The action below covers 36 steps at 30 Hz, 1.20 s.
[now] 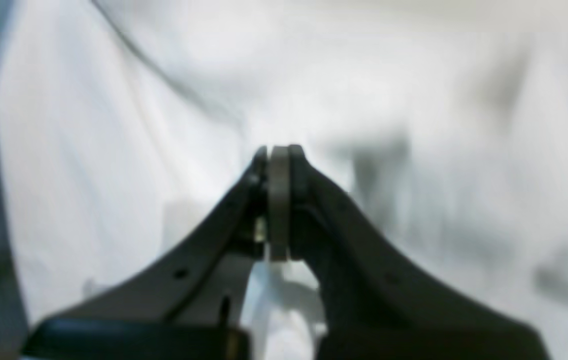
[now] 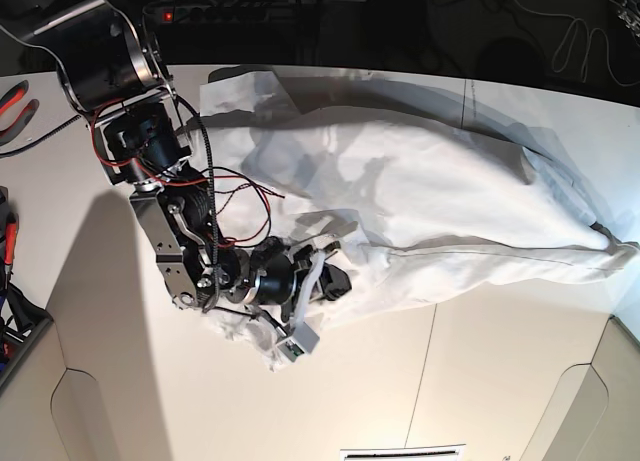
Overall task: Layout the t-shirt on the table in an organized manner, then fold the t-shirt properly
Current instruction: 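Drag the pinched fabric with the right gripper away from the shirt body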
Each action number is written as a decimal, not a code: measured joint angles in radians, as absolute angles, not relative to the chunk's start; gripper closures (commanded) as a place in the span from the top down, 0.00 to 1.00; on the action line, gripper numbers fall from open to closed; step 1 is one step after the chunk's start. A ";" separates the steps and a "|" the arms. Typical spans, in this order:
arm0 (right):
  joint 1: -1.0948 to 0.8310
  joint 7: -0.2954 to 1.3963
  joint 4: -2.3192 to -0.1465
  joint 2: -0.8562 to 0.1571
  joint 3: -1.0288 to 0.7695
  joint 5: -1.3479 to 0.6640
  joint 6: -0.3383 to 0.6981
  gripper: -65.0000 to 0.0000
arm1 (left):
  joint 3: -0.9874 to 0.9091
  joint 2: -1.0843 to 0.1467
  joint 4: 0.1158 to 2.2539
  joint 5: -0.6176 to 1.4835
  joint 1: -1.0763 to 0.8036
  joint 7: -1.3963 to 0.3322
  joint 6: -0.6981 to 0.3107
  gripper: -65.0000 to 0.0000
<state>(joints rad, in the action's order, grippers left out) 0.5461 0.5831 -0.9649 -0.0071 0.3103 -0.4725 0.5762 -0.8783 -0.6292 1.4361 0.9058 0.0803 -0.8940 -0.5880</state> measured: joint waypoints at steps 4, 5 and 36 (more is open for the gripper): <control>0.628 0.588 -0.972 0.032 0.310 -0.411 0.576 0.00 | -0.878 -0.629 1.436 0.903 0.081 -0.894 -0.588 0.56; 0.640 0.596 -0.975 0.034 0.310 -0.393 0.572 0.00 | -0.878 -0.629 1.436 0.902 0.080 -0.894 -0.588 0.56; 0.441 0.616 -0.976 0.010 0.015 -0.339 0.571 0.53 | -0.878 -0.618 1.436 0.897 0.081 -0.894 -0.588 0.56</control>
<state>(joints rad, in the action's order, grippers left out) 0.4408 0.6159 -0.9760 0.0097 0.0147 -0.3393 0.5709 -0.8783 -0.6182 1.4361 0.8974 0.0807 -0.8940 -0.5884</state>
